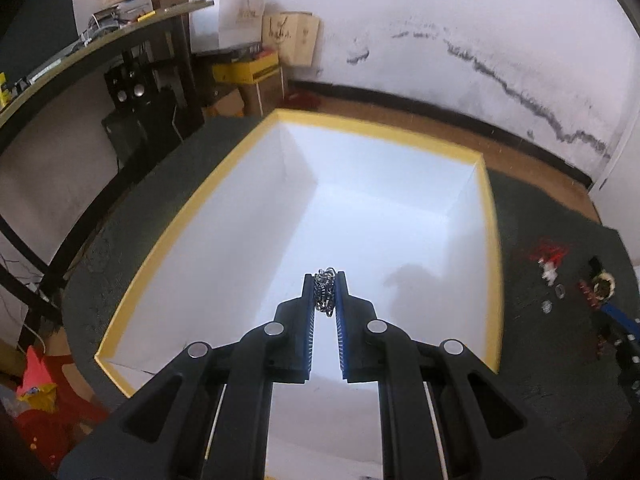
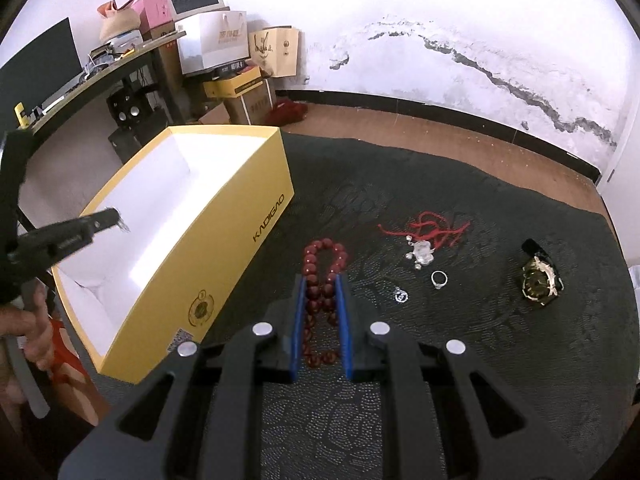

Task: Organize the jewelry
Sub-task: 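Carry the silver chain into the yellow box and open the left gripper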

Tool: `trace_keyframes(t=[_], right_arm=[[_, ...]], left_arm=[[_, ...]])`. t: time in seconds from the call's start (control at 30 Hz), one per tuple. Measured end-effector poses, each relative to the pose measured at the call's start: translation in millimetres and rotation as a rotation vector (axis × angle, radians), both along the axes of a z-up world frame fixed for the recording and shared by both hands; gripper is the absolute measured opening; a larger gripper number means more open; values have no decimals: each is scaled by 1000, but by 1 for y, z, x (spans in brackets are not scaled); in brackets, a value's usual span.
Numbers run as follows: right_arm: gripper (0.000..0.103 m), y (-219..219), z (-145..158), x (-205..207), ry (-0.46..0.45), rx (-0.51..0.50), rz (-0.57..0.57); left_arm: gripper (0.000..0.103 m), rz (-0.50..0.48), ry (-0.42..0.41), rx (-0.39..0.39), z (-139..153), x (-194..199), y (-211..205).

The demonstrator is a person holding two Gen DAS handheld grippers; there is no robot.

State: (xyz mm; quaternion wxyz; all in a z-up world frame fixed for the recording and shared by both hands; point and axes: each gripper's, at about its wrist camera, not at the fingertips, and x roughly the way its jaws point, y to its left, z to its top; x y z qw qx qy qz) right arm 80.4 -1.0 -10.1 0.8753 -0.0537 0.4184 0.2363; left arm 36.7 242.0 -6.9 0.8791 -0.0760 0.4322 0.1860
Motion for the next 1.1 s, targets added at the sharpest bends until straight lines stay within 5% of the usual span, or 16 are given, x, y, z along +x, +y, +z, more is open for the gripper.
trace_keyframes(t=[0.97, 1.03, 1.07, 1.1], right_arm=[[15, 3, 11, -3, -17, 28, 9], [15, 3, 11, -3, -18, 27, 9], [15, 3, 11, -3, -17, 26, 9], [15, 3, 11, -3, -17, 26, 9]], left_arm=[[11, -13, 87, -2, -36, 2, 10], [28, -24, 82, -4, -35, 2, 8], [68, -30, 79, -1, -34, 2, 8], [96, -33, 63, 12, -30, 0, 6]])
